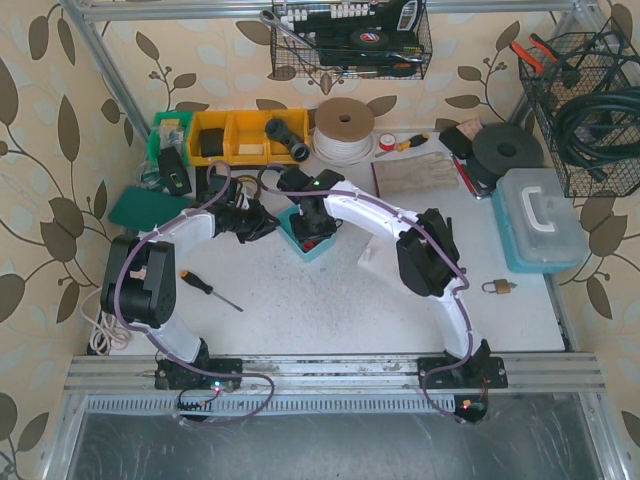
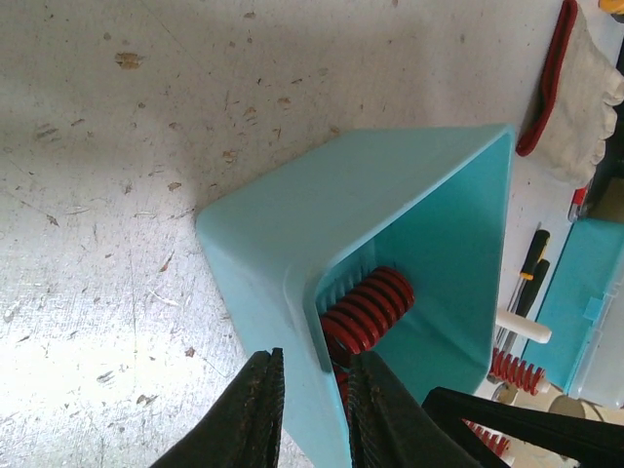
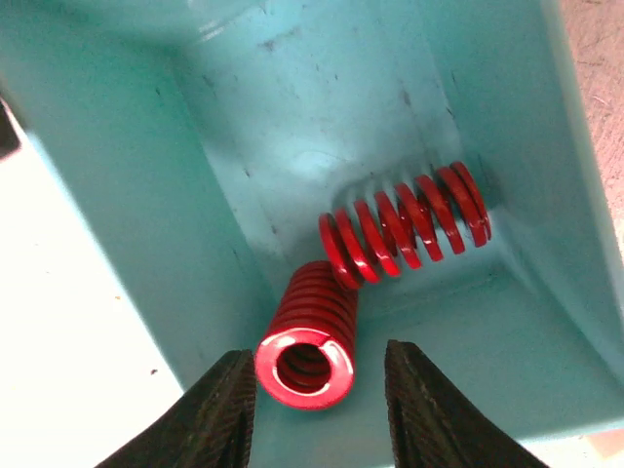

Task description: Install the large spring

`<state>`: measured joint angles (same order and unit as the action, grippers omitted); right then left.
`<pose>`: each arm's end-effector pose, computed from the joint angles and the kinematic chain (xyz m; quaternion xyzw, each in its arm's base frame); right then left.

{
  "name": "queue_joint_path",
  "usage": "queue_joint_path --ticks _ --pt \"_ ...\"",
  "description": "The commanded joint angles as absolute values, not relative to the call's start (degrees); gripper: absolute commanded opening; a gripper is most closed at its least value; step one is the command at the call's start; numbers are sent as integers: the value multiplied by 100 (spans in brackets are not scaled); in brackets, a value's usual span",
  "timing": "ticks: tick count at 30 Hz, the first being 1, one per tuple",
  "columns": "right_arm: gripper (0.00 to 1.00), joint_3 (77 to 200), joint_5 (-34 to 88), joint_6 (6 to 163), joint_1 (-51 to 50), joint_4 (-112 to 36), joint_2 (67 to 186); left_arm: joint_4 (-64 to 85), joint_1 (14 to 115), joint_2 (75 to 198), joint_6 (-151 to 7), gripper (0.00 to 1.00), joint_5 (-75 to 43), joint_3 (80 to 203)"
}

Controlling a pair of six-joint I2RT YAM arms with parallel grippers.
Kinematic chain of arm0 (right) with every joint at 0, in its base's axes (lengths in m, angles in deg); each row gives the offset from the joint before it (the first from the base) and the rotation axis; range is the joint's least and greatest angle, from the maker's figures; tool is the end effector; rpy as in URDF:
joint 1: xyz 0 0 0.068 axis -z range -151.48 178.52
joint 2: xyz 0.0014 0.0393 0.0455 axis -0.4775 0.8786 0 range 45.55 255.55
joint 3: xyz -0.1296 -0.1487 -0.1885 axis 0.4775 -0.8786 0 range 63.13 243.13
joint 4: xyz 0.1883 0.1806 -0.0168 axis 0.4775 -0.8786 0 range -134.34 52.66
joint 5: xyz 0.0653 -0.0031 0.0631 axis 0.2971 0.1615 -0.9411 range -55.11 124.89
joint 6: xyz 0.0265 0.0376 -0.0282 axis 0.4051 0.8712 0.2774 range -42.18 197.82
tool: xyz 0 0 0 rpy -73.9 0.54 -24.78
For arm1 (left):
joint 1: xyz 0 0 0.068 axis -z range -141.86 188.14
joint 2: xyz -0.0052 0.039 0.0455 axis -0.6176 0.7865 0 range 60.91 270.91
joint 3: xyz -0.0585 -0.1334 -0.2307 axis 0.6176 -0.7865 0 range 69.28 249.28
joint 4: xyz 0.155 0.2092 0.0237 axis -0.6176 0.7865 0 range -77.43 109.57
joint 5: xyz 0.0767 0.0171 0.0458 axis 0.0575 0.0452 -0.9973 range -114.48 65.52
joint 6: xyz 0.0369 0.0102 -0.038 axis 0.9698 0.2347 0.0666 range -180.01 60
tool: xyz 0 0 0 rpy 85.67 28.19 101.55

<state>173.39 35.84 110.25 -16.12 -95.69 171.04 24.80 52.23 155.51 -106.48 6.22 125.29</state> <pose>0.3252 0.3202 0.2169 -0.1041 0.9842 0.0826 0.1169 0.3217 -0.0995 0.1896 -0.1682 0.8972 -0.3784 0.1535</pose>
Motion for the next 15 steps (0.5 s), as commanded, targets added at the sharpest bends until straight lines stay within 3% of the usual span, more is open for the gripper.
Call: queue_joint_path --ticks 1,6,15 --pt "39 17851 3756 11653 -1652 -10152 17454 2531 5222 15477 -10597 25 804 12558" --pt "37 17754 3730 11931 -1751 -10140 17435 2531 5220 15477 -10571 25 771 12544" --pt "43 17853 3605 12104 -1755 -10216 17728 2461 5221 15548 -10606 24 762 12501"
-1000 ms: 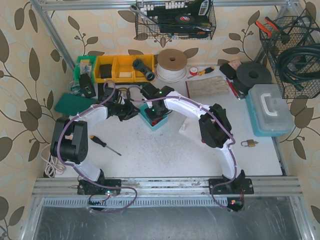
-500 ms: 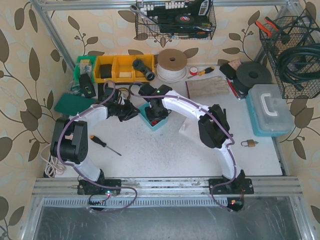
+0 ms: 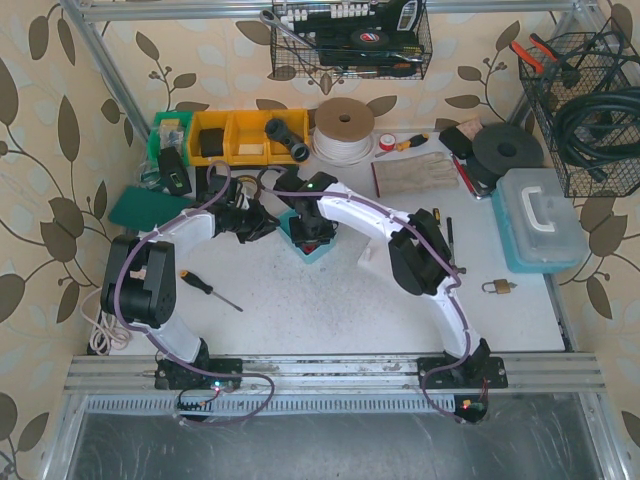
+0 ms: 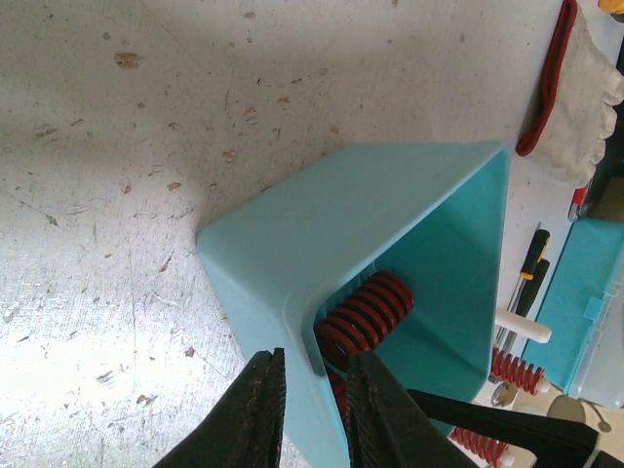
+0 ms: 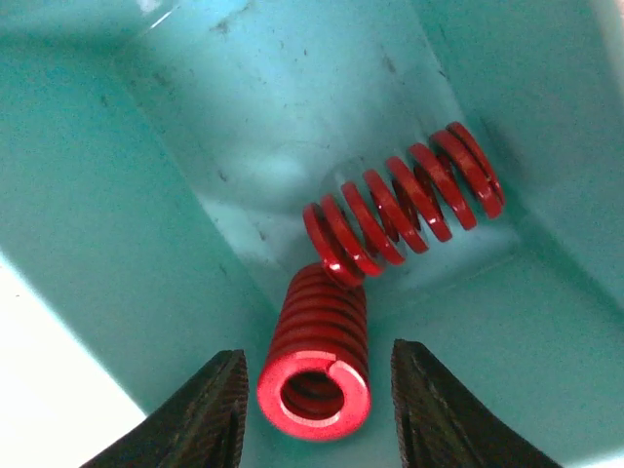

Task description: Install the large spring

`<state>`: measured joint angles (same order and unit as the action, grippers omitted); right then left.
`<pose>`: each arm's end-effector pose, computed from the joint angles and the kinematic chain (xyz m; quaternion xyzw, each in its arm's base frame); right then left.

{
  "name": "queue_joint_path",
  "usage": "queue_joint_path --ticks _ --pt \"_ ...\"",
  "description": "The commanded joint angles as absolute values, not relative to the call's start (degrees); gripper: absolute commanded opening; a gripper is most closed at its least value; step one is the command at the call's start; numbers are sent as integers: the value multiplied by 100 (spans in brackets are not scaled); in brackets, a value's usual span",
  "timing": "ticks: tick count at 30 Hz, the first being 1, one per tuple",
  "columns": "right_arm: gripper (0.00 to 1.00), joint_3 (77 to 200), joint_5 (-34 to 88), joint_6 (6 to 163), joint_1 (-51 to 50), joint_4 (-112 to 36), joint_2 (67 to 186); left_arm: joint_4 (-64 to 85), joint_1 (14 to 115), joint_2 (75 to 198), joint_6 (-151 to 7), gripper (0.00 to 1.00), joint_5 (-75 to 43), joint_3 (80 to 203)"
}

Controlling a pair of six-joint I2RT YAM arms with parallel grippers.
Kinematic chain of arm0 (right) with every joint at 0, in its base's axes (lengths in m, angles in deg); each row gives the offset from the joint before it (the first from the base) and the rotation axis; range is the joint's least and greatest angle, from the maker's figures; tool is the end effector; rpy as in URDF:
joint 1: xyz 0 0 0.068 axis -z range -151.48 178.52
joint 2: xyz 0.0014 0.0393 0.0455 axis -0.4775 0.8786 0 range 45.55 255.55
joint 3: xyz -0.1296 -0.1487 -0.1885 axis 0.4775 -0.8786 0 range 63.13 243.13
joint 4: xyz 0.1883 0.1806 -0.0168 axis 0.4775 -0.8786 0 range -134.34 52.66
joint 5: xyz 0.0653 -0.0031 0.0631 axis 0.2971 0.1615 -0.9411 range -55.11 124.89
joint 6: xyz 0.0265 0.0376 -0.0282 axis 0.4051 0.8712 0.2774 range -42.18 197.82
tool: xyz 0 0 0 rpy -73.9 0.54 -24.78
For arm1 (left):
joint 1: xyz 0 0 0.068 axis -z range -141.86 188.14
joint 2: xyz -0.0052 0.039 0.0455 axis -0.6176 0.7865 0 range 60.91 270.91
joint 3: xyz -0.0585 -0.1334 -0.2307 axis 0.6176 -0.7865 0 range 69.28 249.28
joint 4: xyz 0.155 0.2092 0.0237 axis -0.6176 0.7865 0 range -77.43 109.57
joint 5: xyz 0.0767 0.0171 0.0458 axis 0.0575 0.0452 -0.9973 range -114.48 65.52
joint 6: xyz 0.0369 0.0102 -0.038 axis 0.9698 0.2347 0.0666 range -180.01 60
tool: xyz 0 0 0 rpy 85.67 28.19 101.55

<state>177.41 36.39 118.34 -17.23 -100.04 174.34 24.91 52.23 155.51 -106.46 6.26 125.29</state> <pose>0.3230 0.3302 0.2091 -0.0439 0.9927 0.0667 0.0902 0.3216 -0.0995 0.1895 -0.1682 0.8974 -0.3783 0.1525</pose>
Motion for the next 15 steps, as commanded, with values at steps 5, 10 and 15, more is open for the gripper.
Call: queue_joint_path --ticks 5,10,15 --pt "42 17858 3649 12141 -1745 -10145 17852 2467 5220 15576 -10602 24 760 12531" --pt "40 17887 3691 12205 -1749 -10338 17866 2504 5220 15633 -10563 23 724 12523" --pt "28 17895 3759 12188 -1729 -10234 17761 2481 5220 15698 -10566 22 715 12539"
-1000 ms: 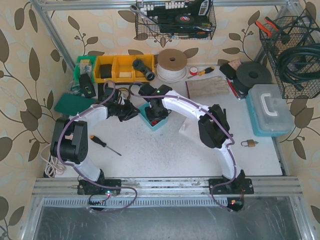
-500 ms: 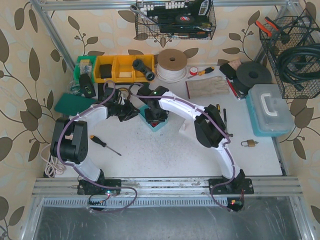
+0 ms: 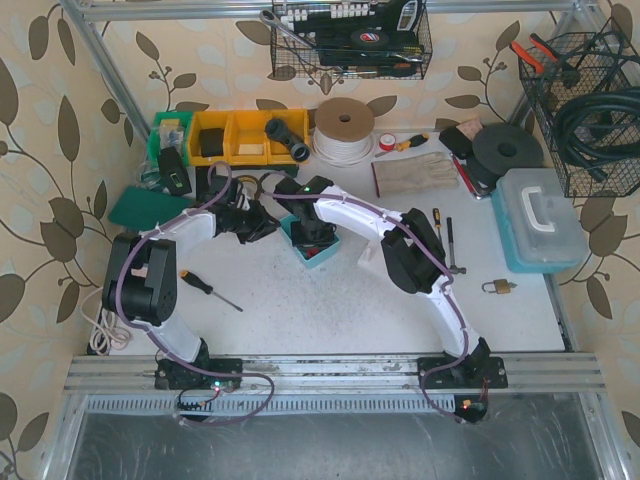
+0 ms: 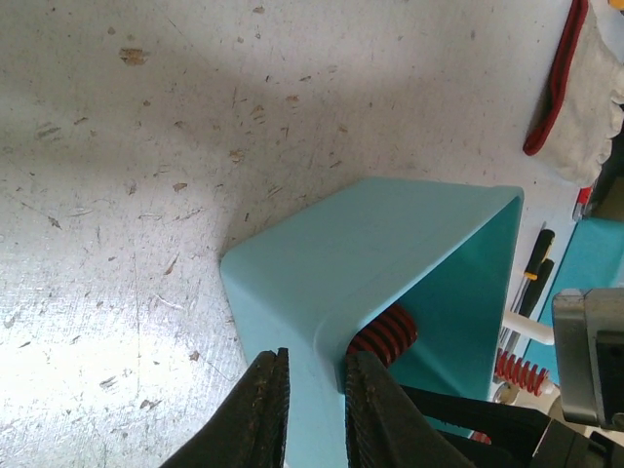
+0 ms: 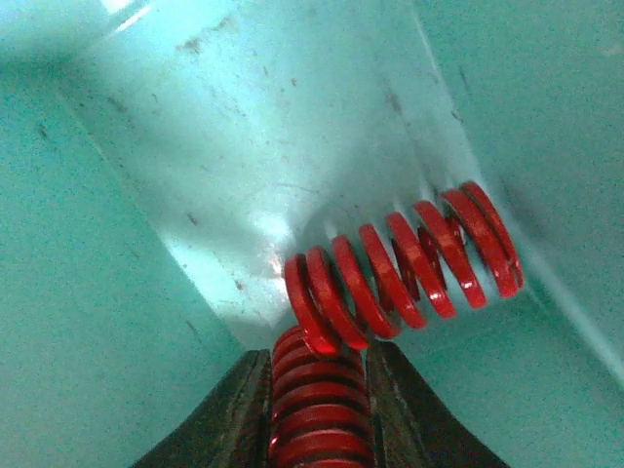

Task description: Install the large spring

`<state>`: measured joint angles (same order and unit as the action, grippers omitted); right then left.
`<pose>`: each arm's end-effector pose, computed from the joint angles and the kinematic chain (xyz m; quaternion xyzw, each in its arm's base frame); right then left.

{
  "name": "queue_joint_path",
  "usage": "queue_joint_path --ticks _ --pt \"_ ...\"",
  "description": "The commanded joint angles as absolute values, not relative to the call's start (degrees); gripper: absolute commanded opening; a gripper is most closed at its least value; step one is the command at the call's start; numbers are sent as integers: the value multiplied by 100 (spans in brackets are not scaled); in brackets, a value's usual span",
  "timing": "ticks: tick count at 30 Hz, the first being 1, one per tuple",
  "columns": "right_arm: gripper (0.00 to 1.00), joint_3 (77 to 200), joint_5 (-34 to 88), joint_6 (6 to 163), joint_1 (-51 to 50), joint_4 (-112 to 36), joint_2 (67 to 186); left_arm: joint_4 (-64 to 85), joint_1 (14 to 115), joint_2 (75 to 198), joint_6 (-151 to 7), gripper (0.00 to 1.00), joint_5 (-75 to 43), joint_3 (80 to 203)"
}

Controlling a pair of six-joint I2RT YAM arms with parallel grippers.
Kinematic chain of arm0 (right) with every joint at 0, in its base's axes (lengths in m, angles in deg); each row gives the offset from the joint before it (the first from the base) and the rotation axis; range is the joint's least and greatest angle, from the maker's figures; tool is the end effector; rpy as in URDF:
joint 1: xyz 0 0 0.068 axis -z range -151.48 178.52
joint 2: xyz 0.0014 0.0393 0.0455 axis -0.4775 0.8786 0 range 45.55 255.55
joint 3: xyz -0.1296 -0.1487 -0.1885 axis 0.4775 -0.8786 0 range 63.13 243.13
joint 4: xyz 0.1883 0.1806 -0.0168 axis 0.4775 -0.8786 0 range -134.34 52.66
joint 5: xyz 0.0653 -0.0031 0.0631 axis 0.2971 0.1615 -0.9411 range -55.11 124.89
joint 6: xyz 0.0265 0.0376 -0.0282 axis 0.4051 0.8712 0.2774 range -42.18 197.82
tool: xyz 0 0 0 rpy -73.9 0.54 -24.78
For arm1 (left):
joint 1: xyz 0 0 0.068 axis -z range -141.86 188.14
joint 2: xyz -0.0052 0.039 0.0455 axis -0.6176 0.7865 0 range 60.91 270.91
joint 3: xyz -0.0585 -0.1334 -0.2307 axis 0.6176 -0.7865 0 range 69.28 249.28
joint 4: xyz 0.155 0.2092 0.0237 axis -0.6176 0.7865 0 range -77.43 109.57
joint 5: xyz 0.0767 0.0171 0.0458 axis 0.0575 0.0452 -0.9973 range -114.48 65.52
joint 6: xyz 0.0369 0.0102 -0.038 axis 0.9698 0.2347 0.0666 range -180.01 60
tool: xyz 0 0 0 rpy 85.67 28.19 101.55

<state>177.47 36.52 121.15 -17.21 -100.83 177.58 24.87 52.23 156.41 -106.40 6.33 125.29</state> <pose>0.3255 0.3324 0.1841 -0.0198 0.9967 0.0439 0.0648 0.3227 -0.0998 0.1846 -0.1700 0.8992 -0.3758 0.1462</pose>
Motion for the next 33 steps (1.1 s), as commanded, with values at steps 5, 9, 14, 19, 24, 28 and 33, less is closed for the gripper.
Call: queue_joint_path --ticks 5,9,14,19,24,28,33 --pt "18 18112 3718 12148 -1703 -10167 17746 2470 5222 15738 -10596 22 745 12579" --pt "14 18335 3743 12127 -1683 -10264 17774 2485 5223 15792 -10615 22 756 12622" --pt "31 18769 3746 12090 -1715 -10841 17824 2513 5228 15774 -10606 22 725 12665" --pt "44 18366 3712 12014 -1738 -11018 17610 2540 5228 15848 -10599 21 695 12702" --pt "41 18199 3550 12010 -1742 -10957 17672 2546 5221 15922 -10605 20 690 12727" --pt "42 18124 3483 12009 -1752 -10934 17700 2622 5227 15961 -10569 19 690 12745" --pt "43 18104 3383 11811 -1745 -10922 17756 2759 5221 16007 -10518 19 630 12796"
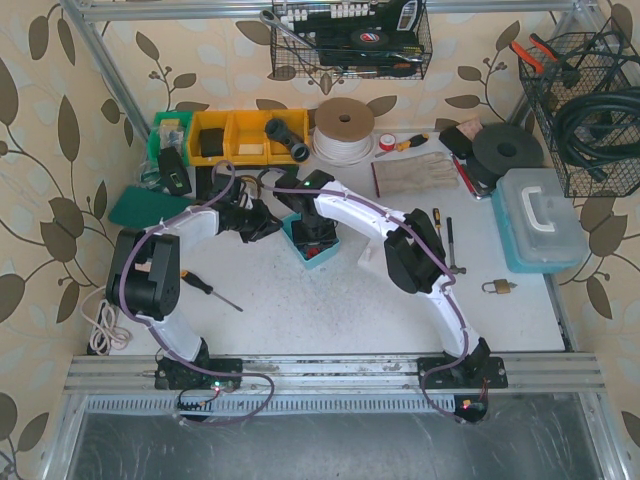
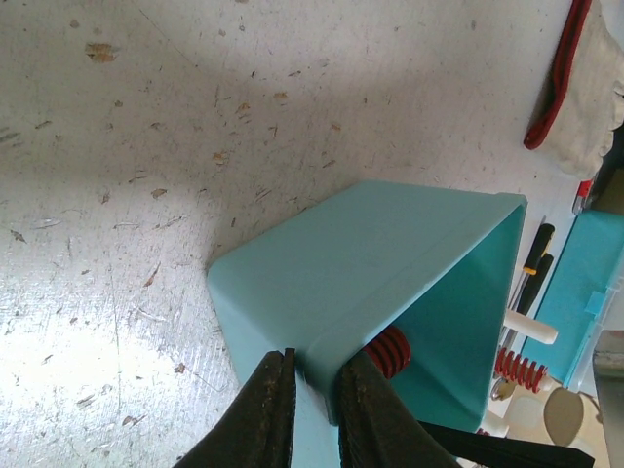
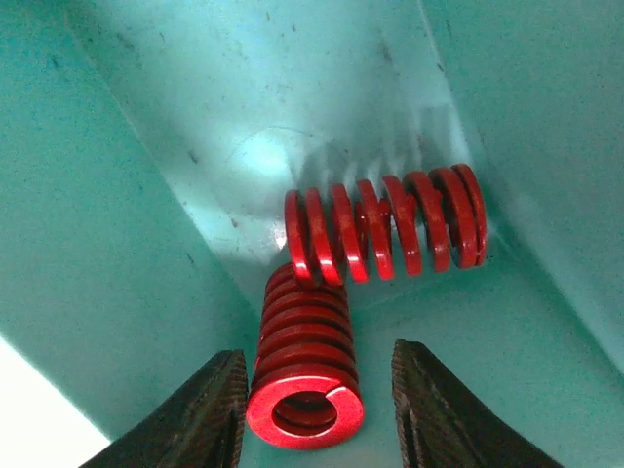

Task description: Install the large spring

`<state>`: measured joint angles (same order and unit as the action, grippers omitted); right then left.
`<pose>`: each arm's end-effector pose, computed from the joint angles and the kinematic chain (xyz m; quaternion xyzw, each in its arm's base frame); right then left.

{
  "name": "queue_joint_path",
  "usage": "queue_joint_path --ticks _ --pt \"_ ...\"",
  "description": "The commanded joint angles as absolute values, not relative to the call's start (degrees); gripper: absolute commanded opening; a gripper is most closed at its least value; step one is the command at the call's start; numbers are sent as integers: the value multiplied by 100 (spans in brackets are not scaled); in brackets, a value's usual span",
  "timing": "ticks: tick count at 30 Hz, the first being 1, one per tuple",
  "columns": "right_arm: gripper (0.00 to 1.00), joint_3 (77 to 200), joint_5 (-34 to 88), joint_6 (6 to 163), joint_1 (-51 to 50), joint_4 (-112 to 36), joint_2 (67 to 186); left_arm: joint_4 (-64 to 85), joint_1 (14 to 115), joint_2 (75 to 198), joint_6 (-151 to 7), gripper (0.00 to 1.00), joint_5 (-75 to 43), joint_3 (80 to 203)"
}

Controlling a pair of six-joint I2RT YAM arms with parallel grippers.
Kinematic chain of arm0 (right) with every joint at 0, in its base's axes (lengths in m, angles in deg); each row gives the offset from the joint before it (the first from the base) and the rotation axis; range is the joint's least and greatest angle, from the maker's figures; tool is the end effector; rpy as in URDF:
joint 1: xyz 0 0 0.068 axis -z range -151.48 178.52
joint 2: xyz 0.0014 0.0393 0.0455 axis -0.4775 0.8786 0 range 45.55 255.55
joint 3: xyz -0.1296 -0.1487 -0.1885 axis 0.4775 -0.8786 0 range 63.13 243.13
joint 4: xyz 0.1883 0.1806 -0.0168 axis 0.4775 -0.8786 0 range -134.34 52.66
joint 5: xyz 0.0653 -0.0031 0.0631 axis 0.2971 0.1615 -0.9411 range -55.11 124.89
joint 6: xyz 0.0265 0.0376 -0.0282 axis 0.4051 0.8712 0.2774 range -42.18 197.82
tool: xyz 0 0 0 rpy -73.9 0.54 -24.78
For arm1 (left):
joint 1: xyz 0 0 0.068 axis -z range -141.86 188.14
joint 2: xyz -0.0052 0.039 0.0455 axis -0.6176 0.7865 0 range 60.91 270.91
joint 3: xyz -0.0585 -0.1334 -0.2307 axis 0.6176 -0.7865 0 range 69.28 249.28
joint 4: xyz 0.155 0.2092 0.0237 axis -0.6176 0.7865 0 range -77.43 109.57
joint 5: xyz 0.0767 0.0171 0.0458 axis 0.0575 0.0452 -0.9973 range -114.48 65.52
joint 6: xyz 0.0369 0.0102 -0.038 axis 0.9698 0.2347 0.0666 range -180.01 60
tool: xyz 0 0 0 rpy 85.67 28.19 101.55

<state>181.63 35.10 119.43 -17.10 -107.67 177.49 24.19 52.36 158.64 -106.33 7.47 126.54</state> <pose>0.3223 0.3291 0.2024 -0.0349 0.9979 0.0362 0.0406 0.3297 -0.1030 0.1795 -0.1656 0.8985 -0.3822 0.1385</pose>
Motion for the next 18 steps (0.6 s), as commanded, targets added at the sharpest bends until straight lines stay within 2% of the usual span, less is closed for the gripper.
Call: queue_joint_path --ticks 1,18 --pt "43 18107 3357 11797 -1744 -10954 17789 2785 5220 16032 -10518 19 621 12818" --pt "37 18029 3300 11497 -1727 -11123 18095 2918 5223 16123 -10518 16 461 12940"
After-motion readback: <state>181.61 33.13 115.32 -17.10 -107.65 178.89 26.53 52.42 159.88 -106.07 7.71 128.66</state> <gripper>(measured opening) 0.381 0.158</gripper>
